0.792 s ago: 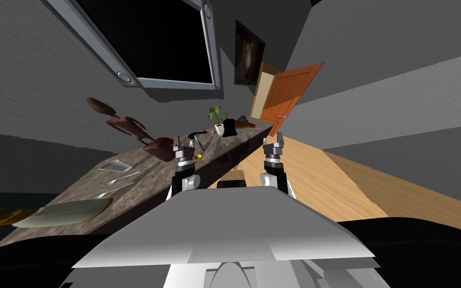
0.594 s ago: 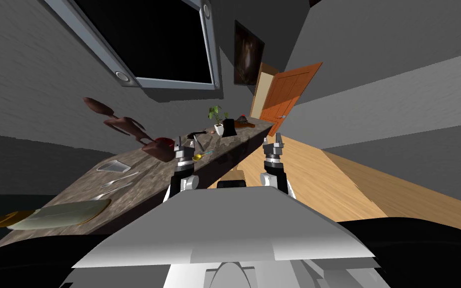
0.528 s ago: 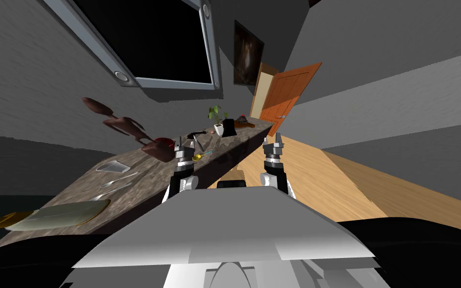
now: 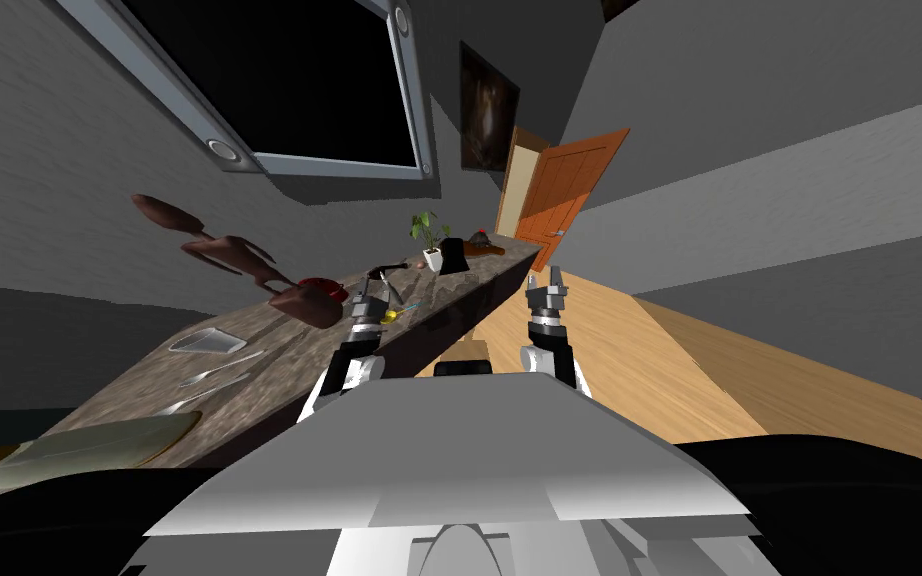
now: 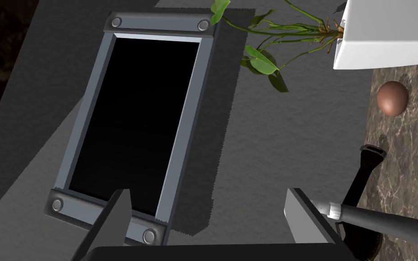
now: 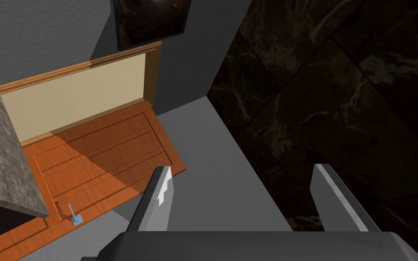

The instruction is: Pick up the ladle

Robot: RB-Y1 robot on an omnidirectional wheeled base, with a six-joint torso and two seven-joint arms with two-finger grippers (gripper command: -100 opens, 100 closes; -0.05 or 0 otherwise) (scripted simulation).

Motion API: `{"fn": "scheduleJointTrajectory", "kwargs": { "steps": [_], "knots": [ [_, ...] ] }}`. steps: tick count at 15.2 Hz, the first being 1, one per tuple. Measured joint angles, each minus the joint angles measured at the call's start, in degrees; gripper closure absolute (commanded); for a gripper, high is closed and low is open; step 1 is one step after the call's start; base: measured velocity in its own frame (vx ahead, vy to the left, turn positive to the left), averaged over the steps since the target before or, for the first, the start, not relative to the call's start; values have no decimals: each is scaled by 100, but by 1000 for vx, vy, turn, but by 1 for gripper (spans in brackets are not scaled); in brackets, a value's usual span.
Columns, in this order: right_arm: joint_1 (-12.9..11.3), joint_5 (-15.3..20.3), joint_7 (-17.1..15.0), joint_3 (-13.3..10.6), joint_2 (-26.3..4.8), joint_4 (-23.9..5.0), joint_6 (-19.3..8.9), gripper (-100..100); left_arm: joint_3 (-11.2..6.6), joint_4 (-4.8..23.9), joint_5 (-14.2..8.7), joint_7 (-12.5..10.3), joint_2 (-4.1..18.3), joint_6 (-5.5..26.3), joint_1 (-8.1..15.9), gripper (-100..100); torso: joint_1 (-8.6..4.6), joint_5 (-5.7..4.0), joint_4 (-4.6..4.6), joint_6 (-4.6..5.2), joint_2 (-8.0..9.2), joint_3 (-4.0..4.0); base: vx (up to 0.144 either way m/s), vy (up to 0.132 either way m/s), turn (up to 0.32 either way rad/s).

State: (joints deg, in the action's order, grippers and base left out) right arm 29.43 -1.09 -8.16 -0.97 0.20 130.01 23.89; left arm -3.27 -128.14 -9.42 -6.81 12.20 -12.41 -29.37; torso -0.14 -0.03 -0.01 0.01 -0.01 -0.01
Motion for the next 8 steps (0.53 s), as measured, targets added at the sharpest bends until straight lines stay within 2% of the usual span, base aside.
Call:
{"fn": "scheduleJointTrajectory", "kwargs": {
  "steps": [2,5,8],
  "knots": [
    [0,0,0,0,0,0,0,0,-25,19,-51,-30,84,220,16,-100,2,0,0,-1,0,0,2,-24,-28],
    [0,0,0,0,0,0,0,0,-162,106,-226,-151,357,530,2,-100,3,1,0,0,-2,-1,9,-31,-61],
    [0,0,0,0,0,0,0,0,-248,146,-352,-242,529,860,5,-100,4,1,0,0,-2,-1,6,-26,-47]
  ]
}}
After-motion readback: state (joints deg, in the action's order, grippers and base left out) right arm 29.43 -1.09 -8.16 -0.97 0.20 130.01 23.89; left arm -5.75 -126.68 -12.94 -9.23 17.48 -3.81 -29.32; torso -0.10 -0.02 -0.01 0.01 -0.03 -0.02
